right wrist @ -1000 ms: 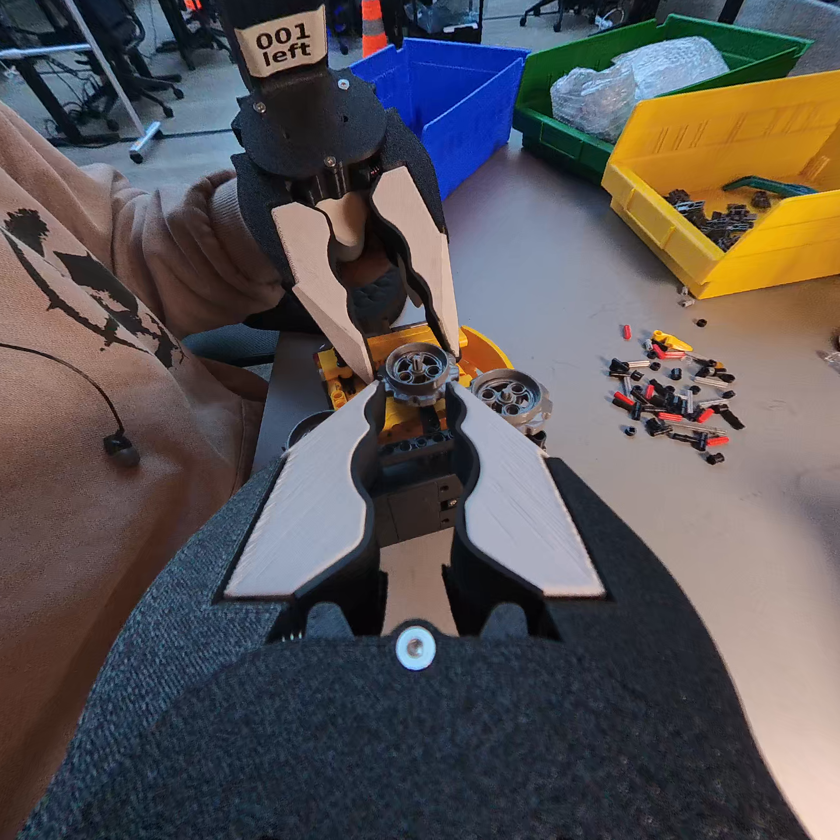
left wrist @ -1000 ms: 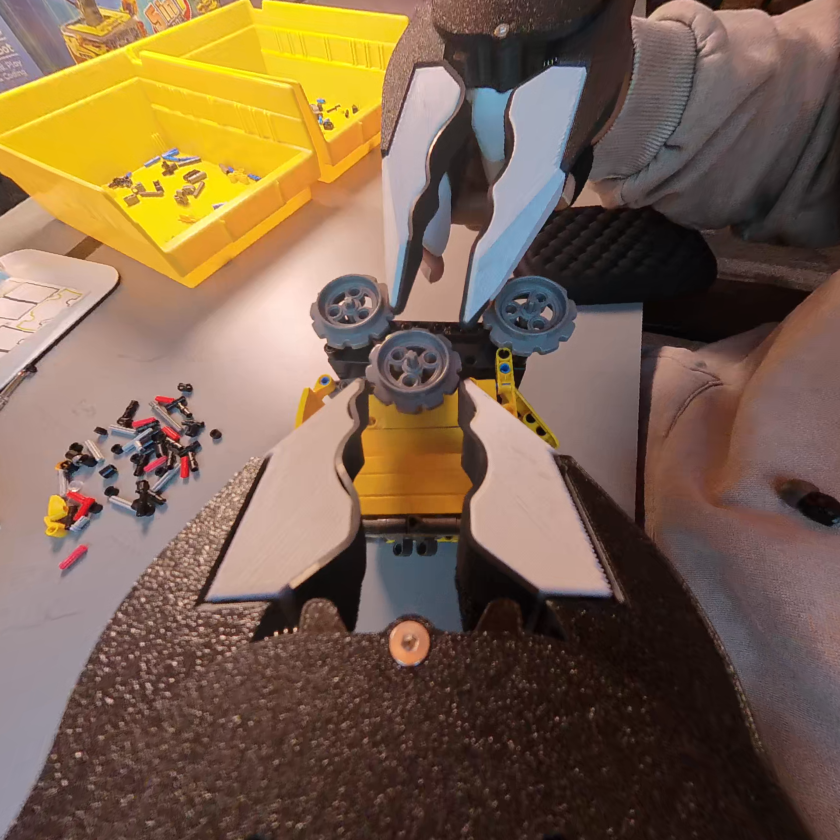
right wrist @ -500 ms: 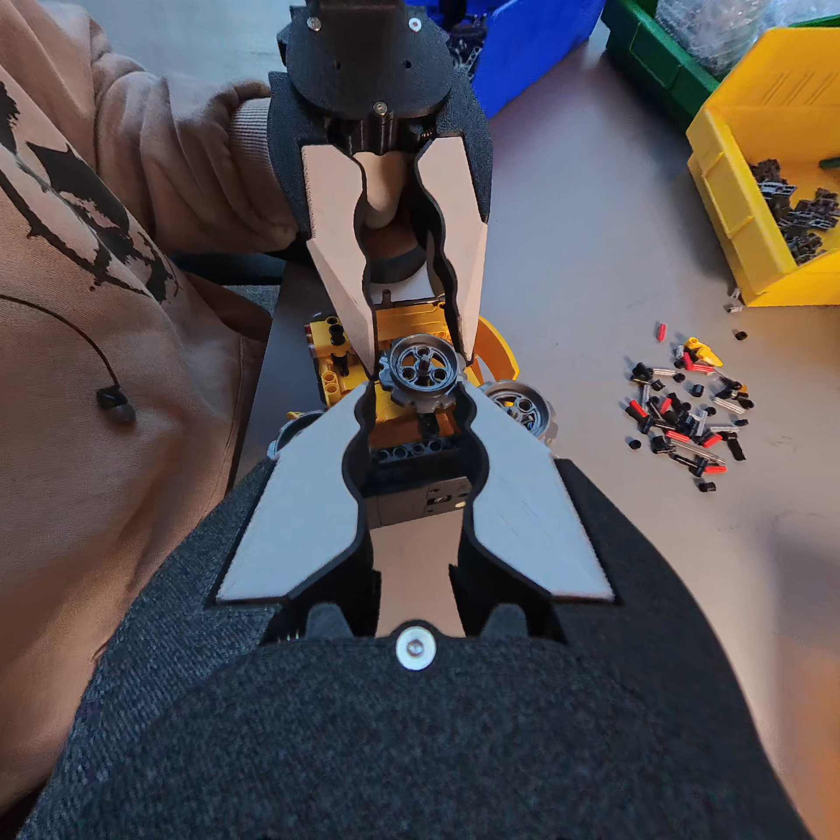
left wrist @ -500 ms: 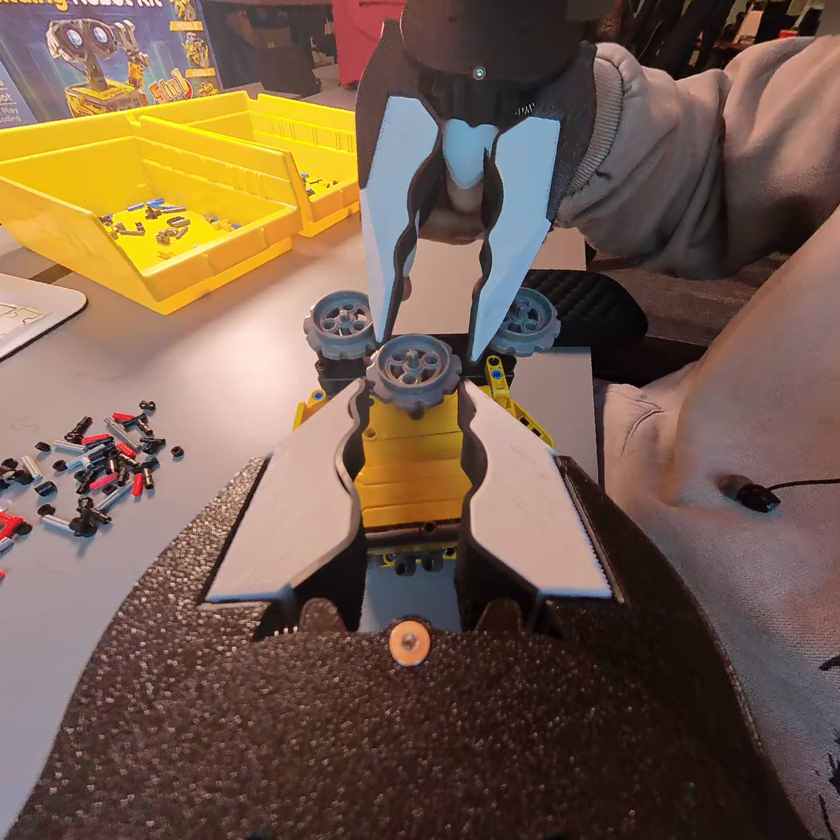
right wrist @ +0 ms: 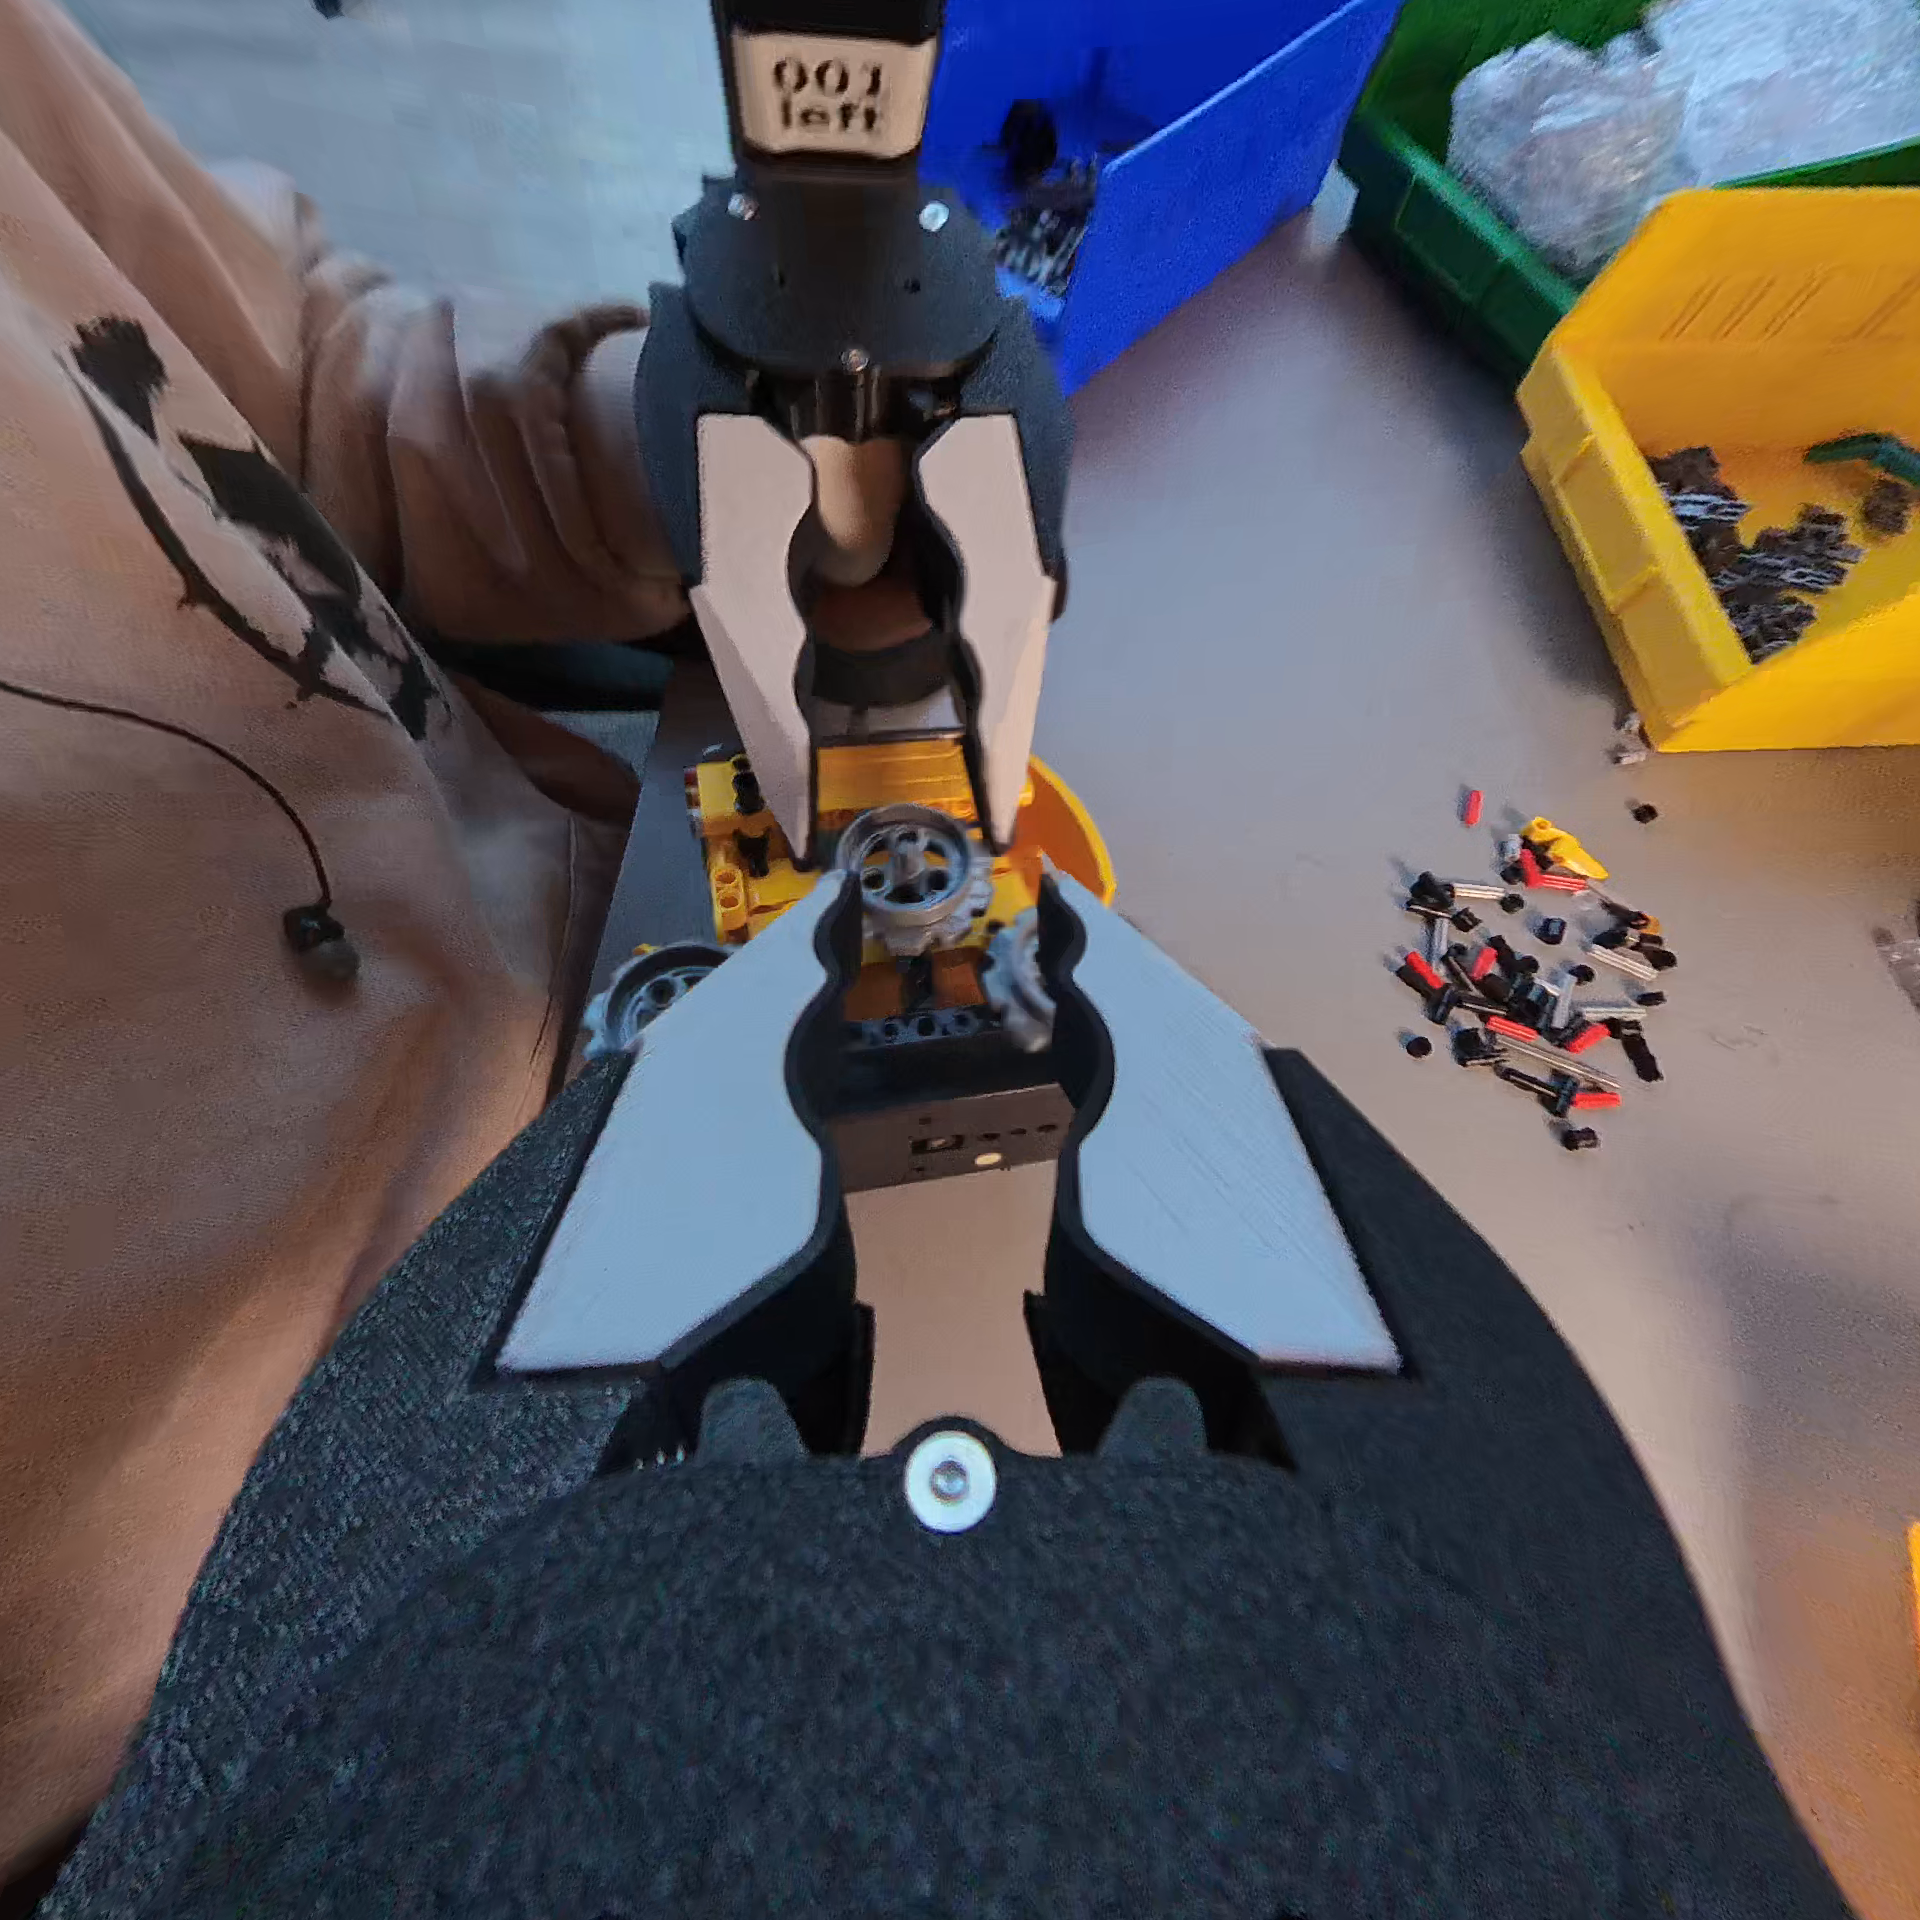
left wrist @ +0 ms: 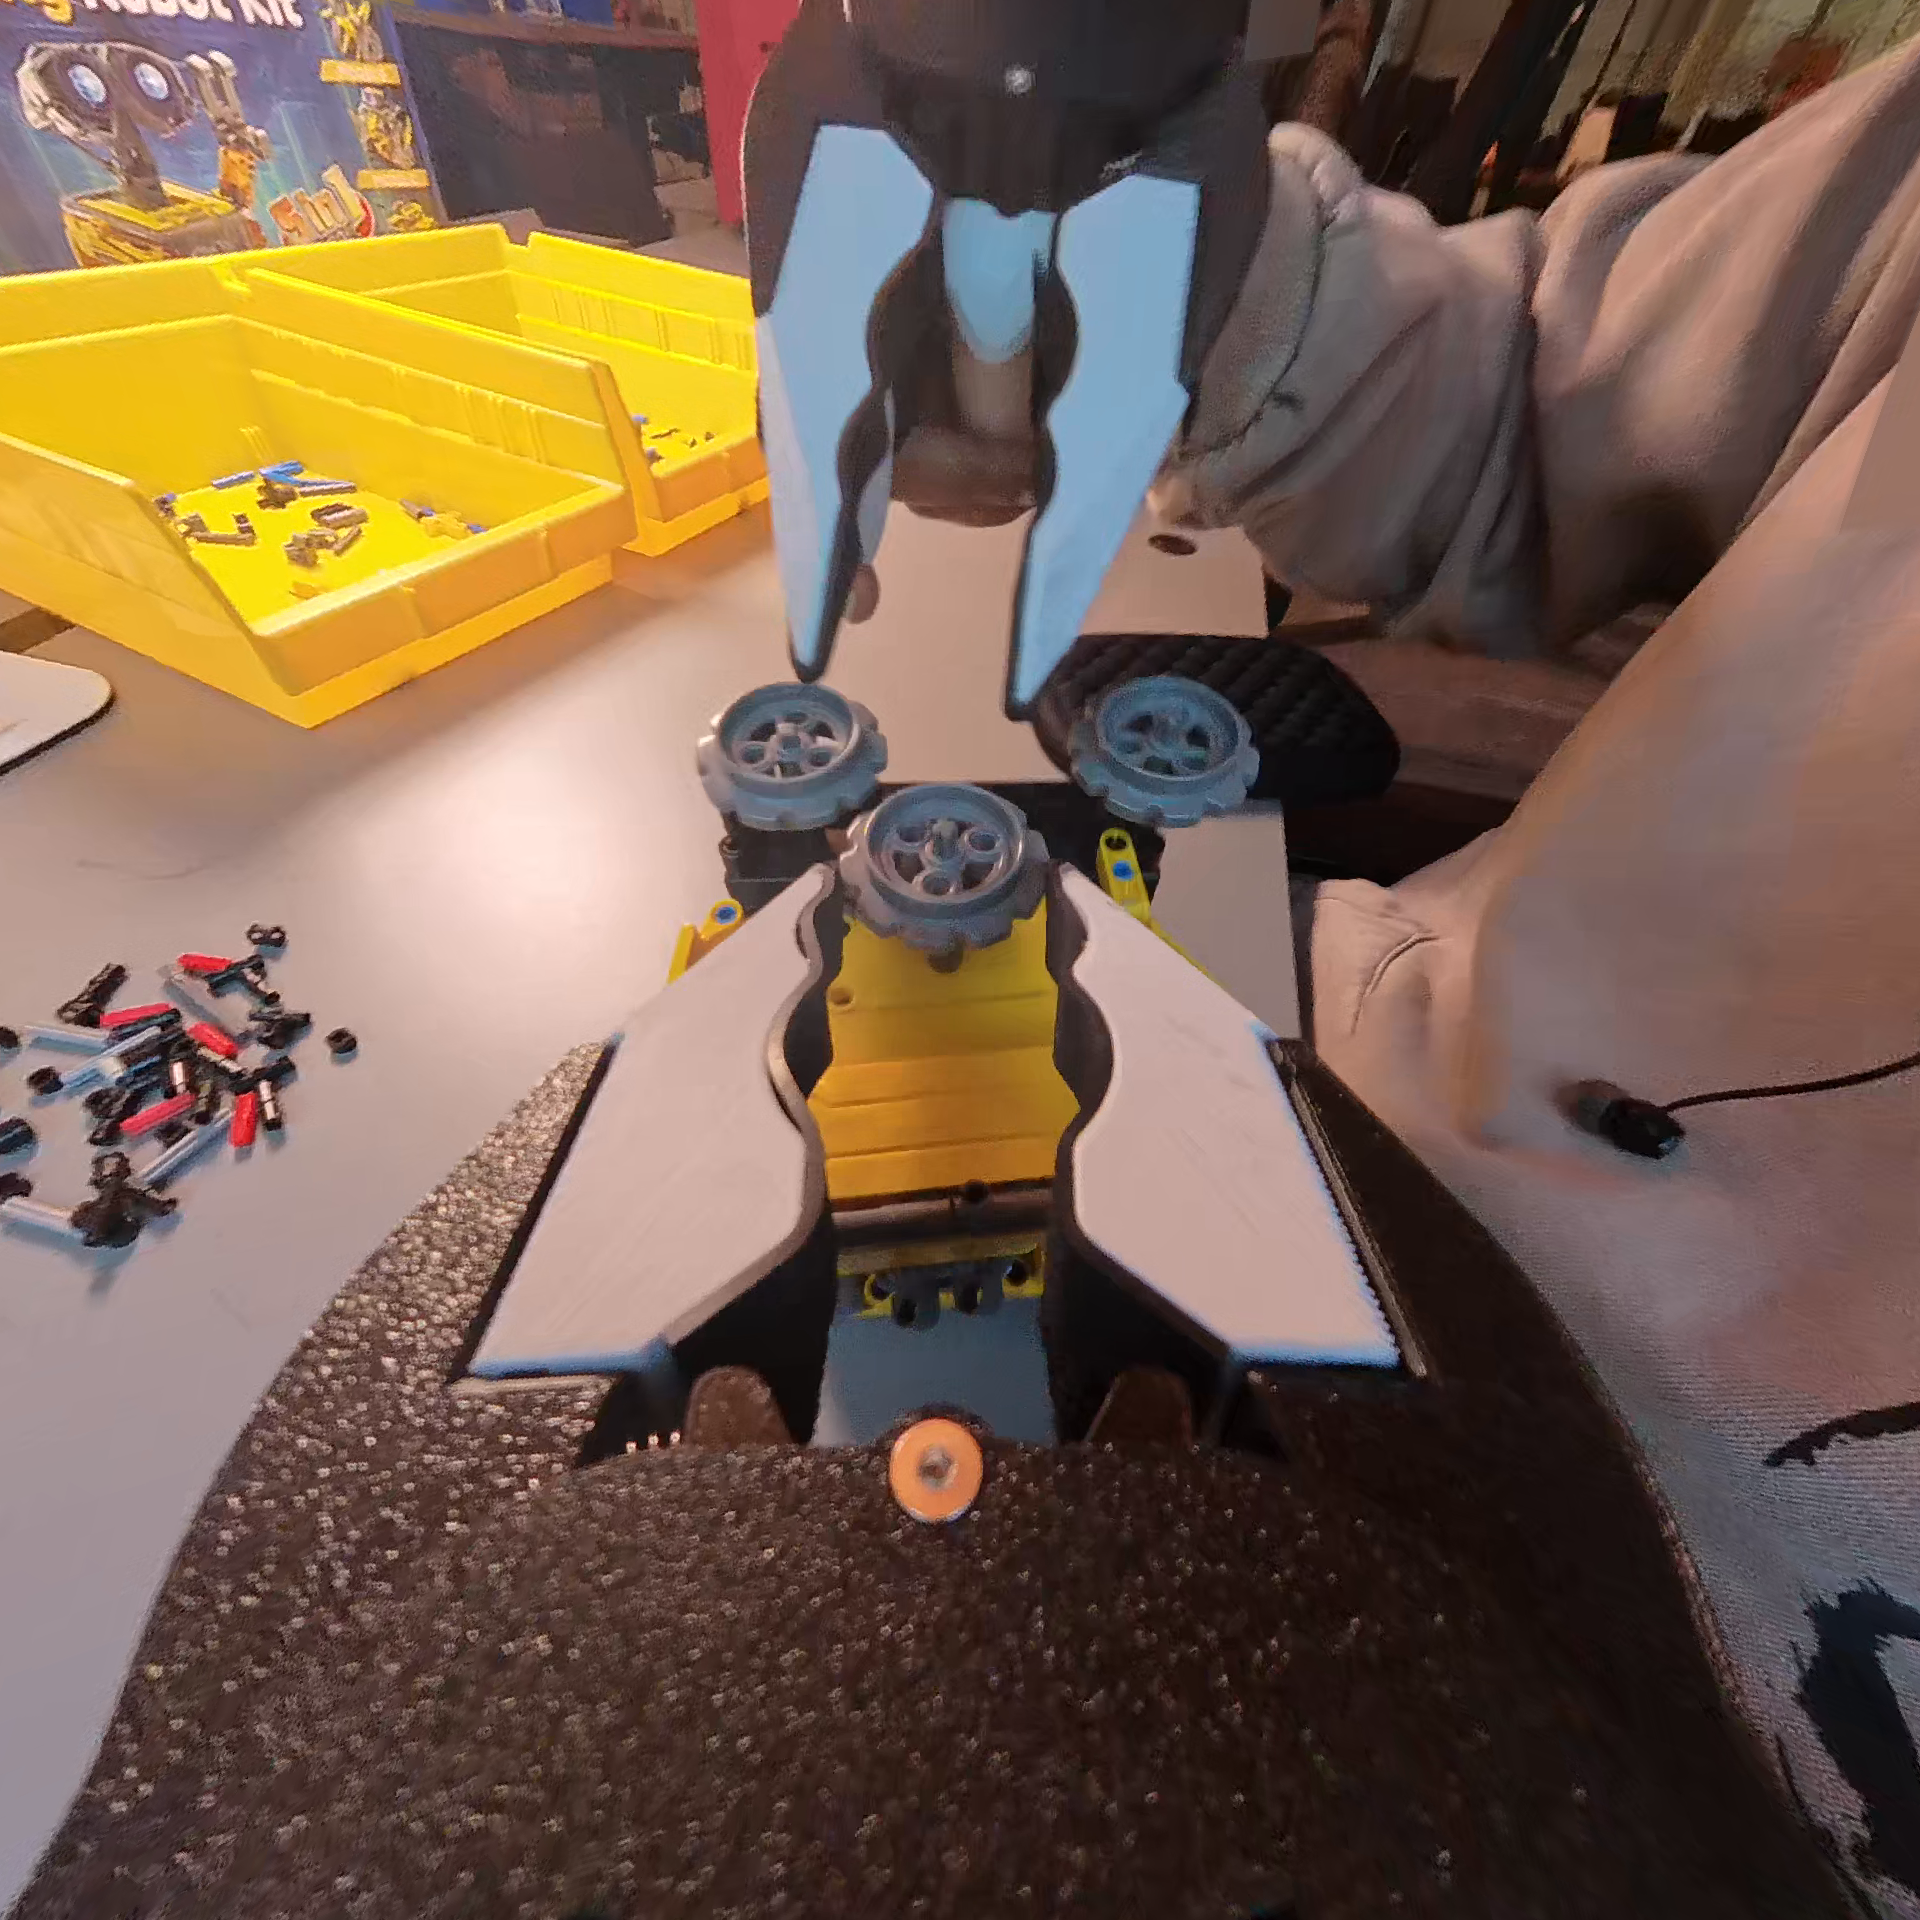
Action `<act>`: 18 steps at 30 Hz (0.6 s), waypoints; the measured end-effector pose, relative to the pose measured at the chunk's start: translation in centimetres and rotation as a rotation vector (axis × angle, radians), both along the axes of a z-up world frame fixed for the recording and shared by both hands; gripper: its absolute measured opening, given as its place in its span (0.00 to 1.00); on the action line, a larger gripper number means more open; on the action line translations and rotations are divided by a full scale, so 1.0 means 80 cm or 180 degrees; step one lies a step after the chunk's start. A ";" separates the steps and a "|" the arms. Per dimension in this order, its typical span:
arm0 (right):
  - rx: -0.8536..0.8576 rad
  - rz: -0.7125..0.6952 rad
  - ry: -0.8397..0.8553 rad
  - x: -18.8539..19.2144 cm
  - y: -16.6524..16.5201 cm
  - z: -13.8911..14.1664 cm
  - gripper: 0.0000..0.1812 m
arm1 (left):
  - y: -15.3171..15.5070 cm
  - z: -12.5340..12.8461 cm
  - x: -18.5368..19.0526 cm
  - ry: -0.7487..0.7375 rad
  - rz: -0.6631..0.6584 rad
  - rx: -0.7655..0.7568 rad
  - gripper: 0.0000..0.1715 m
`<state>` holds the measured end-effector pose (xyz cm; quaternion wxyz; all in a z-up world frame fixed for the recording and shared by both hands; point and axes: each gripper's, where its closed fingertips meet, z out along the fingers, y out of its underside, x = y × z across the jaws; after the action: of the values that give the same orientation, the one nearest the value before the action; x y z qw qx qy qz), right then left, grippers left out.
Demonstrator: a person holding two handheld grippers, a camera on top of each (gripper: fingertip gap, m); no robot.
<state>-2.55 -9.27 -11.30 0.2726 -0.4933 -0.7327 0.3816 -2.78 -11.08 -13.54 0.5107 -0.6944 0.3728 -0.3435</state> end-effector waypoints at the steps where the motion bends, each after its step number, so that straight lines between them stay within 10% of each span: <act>1: -0.0052 -0.0109 0.0090 0.004 0.011 0.005 0.18 | -0.002 0.011 -0.001 -0.0165 -0.0038 0.0012 0.20; 5: -0.0098 -0.0345 0.0239 0.021 0.041 -0.015 0.21 | 0.008 0.039 -0.022 -0.0494 0.0051 0.0013 0.22; 18: -0.0472 -0.0103 0.0555 -0.010 0.022 -0.046 0.23 | 0.047 -0.009 -0.011 0.0373 -0.0230 -0.0705 0.27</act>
<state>-3.31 -7.49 -14.97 0.3042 -0.4888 -0.6678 0.4718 -3.64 -7.32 -14.25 0.3956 -0.7515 0.3866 -0.3596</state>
